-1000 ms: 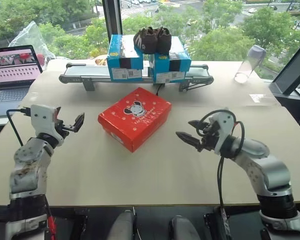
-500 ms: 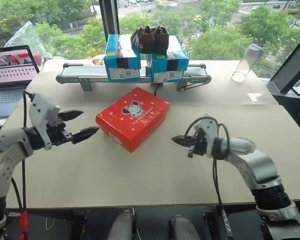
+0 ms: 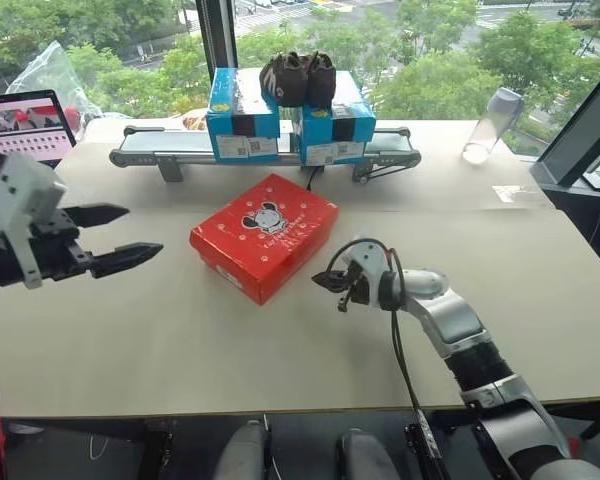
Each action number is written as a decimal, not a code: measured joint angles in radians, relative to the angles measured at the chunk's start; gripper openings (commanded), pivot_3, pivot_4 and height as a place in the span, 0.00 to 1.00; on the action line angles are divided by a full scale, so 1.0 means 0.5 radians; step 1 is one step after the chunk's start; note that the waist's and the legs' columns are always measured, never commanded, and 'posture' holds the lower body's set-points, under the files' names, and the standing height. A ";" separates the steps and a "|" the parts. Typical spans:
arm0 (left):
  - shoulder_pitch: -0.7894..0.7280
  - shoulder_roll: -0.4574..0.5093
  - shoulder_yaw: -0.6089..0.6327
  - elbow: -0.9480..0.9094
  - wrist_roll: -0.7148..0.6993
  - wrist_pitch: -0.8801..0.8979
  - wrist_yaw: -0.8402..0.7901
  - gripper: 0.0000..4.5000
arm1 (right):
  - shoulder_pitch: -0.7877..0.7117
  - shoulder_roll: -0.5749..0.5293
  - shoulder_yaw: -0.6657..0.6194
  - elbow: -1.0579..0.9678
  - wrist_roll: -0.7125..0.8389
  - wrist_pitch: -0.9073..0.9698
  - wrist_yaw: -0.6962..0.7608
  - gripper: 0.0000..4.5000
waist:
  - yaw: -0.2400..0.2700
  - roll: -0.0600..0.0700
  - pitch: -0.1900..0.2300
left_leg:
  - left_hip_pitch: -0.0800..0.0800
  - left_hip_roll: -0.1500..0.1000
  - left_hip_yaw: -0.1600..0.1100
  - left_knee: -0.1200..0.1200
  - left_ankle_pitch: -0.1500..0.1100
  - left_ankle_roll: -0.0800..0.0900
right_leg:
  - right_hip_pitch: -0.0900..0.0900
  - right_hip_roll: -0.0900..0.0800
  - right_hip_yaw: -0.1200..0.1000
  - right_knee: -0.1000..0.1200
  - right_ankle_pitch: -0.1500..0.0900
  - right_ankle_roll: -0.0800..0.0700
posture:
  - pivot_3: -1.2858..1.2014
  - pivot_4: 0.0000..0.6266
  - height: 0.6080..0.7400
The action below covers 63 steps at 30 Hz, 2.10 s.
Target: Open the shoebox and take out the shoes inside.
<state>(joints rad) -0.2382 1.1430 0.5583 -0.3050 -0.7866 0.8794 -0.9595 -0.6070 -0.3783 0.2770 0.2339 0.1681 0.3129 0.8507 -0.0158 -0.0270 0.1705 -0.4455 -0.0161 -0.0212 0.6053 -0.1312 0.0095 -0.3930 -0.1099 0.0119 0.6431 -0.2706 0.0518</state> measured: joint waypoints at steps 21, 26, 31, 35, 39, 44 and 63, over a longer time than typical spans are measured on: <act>0.115 -0.029 0.222 -0.202 -0.208 0.168 0.059 1.00 | -0.966 0.381 -0.198 0.112 0.136 -0.017 0.072 0.02 | -0.042 0.001 0.004 | 0.004 0.001 0.000 -0.005 0.001 -0.003 | -0.006 0.003 0.004 0.009 0.002 -0.003 | 0.52 0.24 1.00; 0.123 -0.088 0.205 -0.243 -0.241 0.166 0.091 1.00 | -1.576 0.821 -0.309 0.984 0.074 -0.490 -0.212 0.02 | -0.080 -0.002 0.003 | 0.006 0.000 0.002 -0.027 0.012 -0.021 | -0.019 0.004 0.006 0.012 0.006 -0.010 | 0.52 0.24 1.00; 0.122 -0.090 0.195 -0.255 -0.245 0.166 0.115 1.00 | -1.707 0.981 -0.340 1.478 -0.016 -0.843 -0.358 0.02 | -0.062 -0.004 0.004 | 0.004 0.001 -0.001 -0.031 0.013 -0.023 | -0.021 0.007 0.004 0.013 0.007 -0.013 | 0.52 0.24 1.00; 0.131 -0.101 0.190 -0.269 -0.252 0.167 0.138 1.00 | -1.704 0.980 -0.349 1.580 -0.056 -0.946 -0.359 0.02 | -0.062 -0.004 0.005 | 0.003 0.002 -0.001 -0.030 0.014 -0.025 | -0.022 0.008 0.004 0.013 0.008 -0.014 | 0.52 0.24 1.00; 0.124 -0.101 0.176 -0.271 -0.274 0.166 0.150 1.00 | -1.617 0.872 -0.363 1.453 -0.055 -0.927 -0.281 0.02 | -0.058 -0.005 0.005 | 0.004 0.003 -0.001 -0.030 0.015 -0.024 | -0.021 0.009 0.004 0.013 0.008 -0.014 | 0.52 0.24 1.00; 0.088 -0.102 0.095 -0.232 -0.232 0.109 0.163 1.00 | -1.300 0.562 -0.304 0.950 -0.051 -0.617 0.055 0.02 | -0.051 -0.005 0.004 | 0.001 0.002 0.000 -0.028 0.023 -0.012 | -0.017 0.009 0.004 0.016 0.008 -0.014 | 0.52 0.24 1.00; -0.118 -0.153 -0.186 -0.024 0.004 -0.132 0.226 1.00 | -0.476 -0.062 0.222 -0.015 -0.177 0.218 0.592 0.02 | -0.052 -0.008 0.005 | 0.002 0.031 0.040 -0.019 0.023 -0.011 | -0.023 0.029 0.012 0.022 0.012 -0.025 | 0.52 0.24 1.00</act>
<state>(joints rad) -0.2974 1.0662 0.4651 -0.3168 -0.7845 0.8135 -0.8463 -0.8450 -0.4095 0.3878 0.2264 0.0797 0.4218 1.1469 -0.0415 -0.0309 0.1730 -0.4446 -0.0005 -0.0014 0.5957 -0.1195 0.0041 -0.4045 -0.0953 0.0181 0.6541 -0.2648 0.0393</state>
